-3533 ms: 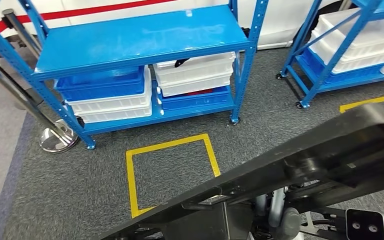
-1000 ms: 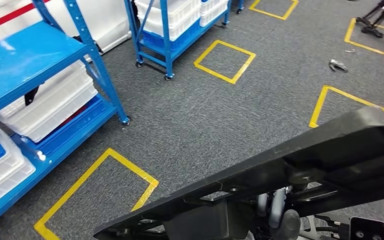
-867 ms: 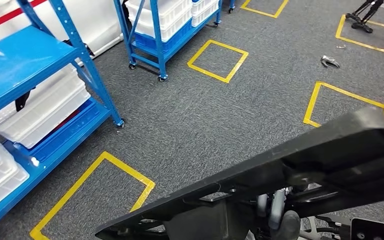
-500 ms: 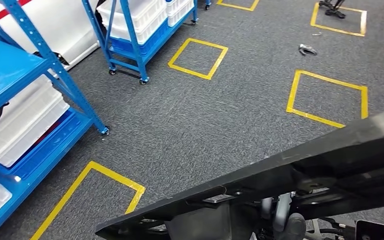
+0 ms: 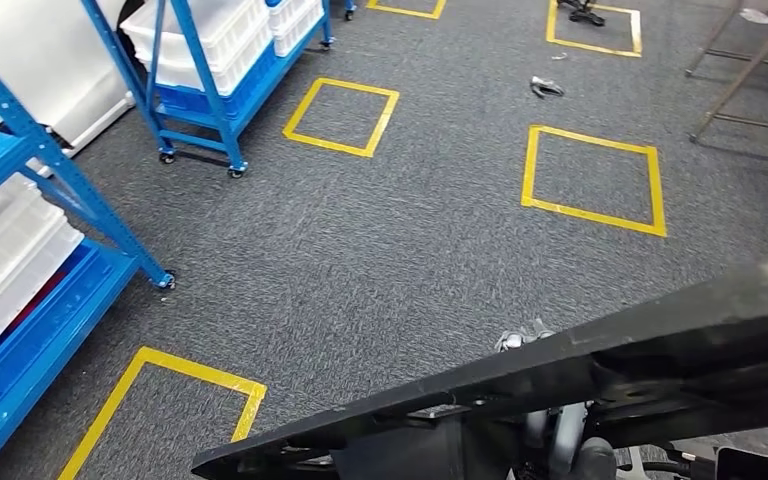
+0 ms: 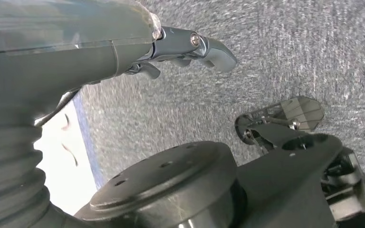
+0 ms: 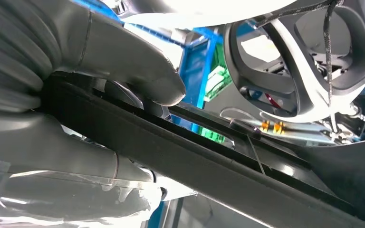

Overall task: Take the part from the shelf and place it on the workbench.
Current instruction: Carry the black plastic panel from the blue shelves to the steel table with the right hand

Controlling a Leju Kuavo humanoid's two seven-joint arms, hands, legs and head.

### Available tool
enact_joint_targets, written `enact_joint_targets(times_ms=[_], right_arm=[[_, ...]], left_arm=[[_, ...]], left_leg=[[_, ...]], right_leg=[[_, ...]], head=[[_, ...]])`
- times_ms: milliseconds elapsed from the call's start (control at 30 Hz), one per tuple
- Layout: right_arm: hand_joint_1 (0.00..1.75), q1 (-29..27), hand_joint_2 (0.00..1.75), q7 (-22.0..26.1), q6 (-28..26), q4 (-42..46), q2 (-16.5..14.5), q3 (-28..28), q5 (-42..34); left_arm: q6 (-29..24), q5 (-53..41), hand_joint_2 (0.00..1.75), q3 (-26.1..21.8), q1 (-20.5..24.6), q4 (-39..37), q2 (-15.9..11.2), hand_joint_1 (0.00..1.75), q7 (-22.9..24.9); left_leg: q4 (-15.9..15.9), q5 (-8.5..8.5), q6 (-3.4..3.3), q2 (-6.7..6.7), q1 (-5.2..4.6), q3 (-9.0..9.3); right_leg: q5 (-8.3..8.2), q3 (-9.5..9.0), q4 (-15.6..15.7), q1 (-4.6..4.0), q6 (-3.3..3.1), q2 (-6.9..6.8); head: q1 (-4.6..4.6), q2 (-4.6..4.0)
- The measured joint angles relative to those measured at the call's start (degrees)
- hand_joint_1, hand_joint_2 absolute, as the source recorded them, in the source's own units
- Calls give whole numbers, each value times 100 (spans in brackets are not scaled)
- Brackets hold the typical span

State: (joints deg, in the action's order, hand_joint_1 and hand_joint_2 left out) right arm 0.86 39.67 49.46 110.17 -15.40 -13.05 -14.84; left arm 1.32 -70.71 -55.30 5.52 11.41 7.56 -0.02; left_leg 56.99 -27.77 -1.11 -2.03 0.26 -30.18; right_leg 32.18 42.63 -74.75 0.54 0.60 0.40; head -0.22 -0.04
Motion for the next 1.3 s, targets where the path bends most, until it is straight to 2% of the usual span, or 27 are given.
enact_joint_targets(times_ms=[33, 100, 133, 167, 200, 300, 400, 467, 533, 567, 633, 700, 733, 767, 800, 833, 867, 900, 933, 967, 1000, 1033, 1067, 1133, 1200, 1267, 1300], right_arm=[[175, 2, 175, 0, -23, -2, 1, 2, -21], [175, 22, 175, 1, -58, -4, 4, 4, -98], [175, 42, 175, 1, -67, -8, 5, 6, -142], [175, 61, 175, 1, -73, -15, 7, 10, -182], [175, 76, 175, 1, -77, -26, 8, 18, -214], [175, 86, 175, 0, -98, -61, 7, 43, -244], [175, 87, 175, 0, -106, -67, 5, 49, -239], [175, 93, 175, 0, -133, -87, 2, 57, -214], [175, 95, 175, 0, -187, -110, -1, 65, -187], [175, 91, 175, 0, -219, -114, -1, 64, -181], [175, 88, 175, 0, -291, -112, -1, 48, -170], [175, 83, 175, -1, -380, -104, 1, 18, -156], [175, 79, 175, -2, -412, -99, 3, 7, -153], [175, 72, 175, -2, -435, -92, 5, -1, -152], [175, 63, 175, -1, -450, -85, 8, -4, -155], [175, 56, 175, -1, -465, -77, 12, -6, -160], [175, 51, 175, -1, -480, -69, 14, -9, -169], [175, 45, 175, -2, -494, -64, 17, -11, -178], [175, 44, 175, -2, -506, -63, 20, -13, -187], [175, 40, 175, -2, -517, -63, 24, -15, -196], [175, 37, 175, -2, -527, -64, 31, -15, -201], [175, 35, 175, -2, -534, -64, 37, -15, -205], [175, 34, 175, -2, -540, -64, 43, -15, -208], [175, 39, 175, -2, -544, -57, 49, -18, -209], [175, 47, 175, -1, -547, -43, 50, -26, -205], [175, 48, 175, 0, -551, -33, 51, -32, -203], [175, 46, 175, -1, -546, -28, 51, -33, -204]], left_arm=[[-9, -25, 175, 1, 4, 0, -3, 0, 2], [-48, -62, 175, 3, 16, 0, -3, 0, 14], [-74, -74, 175, 5, 20, -1, -2, 0, 23], [-97, -78, 175, 6, 23, -1, -2, 0, 32], [-113, -82, 175, 7, 27, -1, -2, 0, 39], [-130, -116, 175, 10, 58, -1, -2, 0, 56], [-132, -137, 175, 13, 71, -1, -2, 0, 63], [-127, -172, 175, 20, 81, -1, -3, 0, 85], [-119, -226, 175, 28, 98, -1, -5, 0, 125], [-115, -245, 175, 32, 104, -1, -6, 0, 150], [-118, -281, 175, 44, 89, -1, -7, 0, 197], [-127, -313, 175, 62, 73, -1, -8, 0, 209], [-131, -326, 175, 73, 72, -1, -8, 0, 202], [-133, -338, 175, 86, 76, -1, -7, 0, 193], [-133, -350, 175, 101, 82, -1, -4, 0, 186], [-133, -362, 175, 117, 86, -1, -1, 0, 179], [-133, -375, 175, 132, 84, -1, 2, 0, 175], [-134, -390, 175, 144, 78, -1, 2, 0, 172], [-134, -404, 175, 154, 71, -1, 2, 0, 168], [-133, -423, 175, 162, 66, -1, 1, 0, 166], [-133, -445, 175, 171, 65, -1, 0, 0, 165], [-133, -466, 175, 184, 68, -1, 0, 0, 167], [-133, -486, 175, 197, 72, -1, 0, 0, 170], [-146, -516, 175, 225, 79, 0, 0, 0, 181], [-169, -531, 175, 246, 81, 0, -2, 0, 188], [-182, -540, 175, 261, 96, 0, -5, 0, 191], [-184, -544, 175, 266, 109, 1, -9, 0, 192]], left_leg=[[1, -7, 6, -60, -1, 7], [6, -32, 38, -160, -15, 32], [15, -49, 65, -206, -31, 42], [20, -63, 92, -250, -46, 49], [21, -74, 119, -305, -59, 55], [21, -118, 195, -432, -56, 74], [42, -155, 222, -413, -44, 69], [799, -487, 266, -122, -17, -275], [1402, -626, 306, 160, 8, -572], [1197, -430, 304, 191, 16, -494], [478, -105, 274, 398, 40, -185], [145, -53, 226, 582, 46, -54], [115, -59, 203, 593, 37, -52], [96, -50, 168, 548, 44, -52], [72, -30, 134, 494, 50, -47], [49, -13, 98, 436, 59, -40], [26, 1, 62, 370, 67, -34], [19, 6, 40, 302, 58, -30], [19, 3, 25, 233, 50, -31], [20, -2, 18, 162, 42, -32], [21, -9, 18, 93, 39, -28], [22, -19, 21, 27, 38, -20], [22, -32, 31, -32, 38, -4], [29, -72, 70, -129, 20, 38], [40, -109, 127, -215, -12, 63], [38, -133, 184, -325, -25, 84], [57, -164, 213, -324, -14, 92]], right_leg=[[-136, -118, 192, 5, -1, -30], [-452, -544, 942, -13, -26, -226], [-543, -720, 1272, -36, -51, -331], [-571, -815, 1470, -60, -79, -407], [-552, -837, 1546, -83, -104, -419], [-583, -834, 1600, -64, -190, -252], [-602, -852, 1631, -36, -221, -210], [-606, -852, 1626, -36, -255, -79], [-606, -855, 1607, -36, -288, 147], [-603, -859, 1594, -34, -284, 242], [-599, -845, 1565, -30, -256, 379], [-619, -781, 1538, -23, -188, 490], [-638, -749, 1534, -18, -149, 538], [-654, -728, 1538, -15, -114, 577], [-637, -709, 1514, -19, -87, 536], [-566, -664, 1419, -27, -62, 434], [-436, -572, 1220, -35, -41, 303], [-260, -433, 914, -31, -25, 153], [-84, -265, 554, -23, -10, 67], [34, -116, 239, -12, 1, 31], [55, -38, 69, -1, 9, 10], [-31, -64, 105, 8, 13, -8], [-198, -194, 341, 15, 11, -41], [-510, -589, 1074, -9, -16, -249], [-579, -791, 1485, -54, -66, -415], [-557, -785, 1529, -73, -125, -344], [-565, -787, 1545, -67, -153, -284]], head=[[0, 0], [1, 0], [-2, 0], [-3, 0], [-5, 0], [-4, 0], [-4, 0], [-7, 0], [-10, -1], [-10, -1], [-8, 0], [-6, 0], [-6, 0], [-5, 0], [-4, 0], [9, 0], [21, 0], [34, 0], [45, 0], [45, 0], [46, 0], [46, 0], [46, 0], [47, 0], [41, 0], [36, 0], [37, 0]])
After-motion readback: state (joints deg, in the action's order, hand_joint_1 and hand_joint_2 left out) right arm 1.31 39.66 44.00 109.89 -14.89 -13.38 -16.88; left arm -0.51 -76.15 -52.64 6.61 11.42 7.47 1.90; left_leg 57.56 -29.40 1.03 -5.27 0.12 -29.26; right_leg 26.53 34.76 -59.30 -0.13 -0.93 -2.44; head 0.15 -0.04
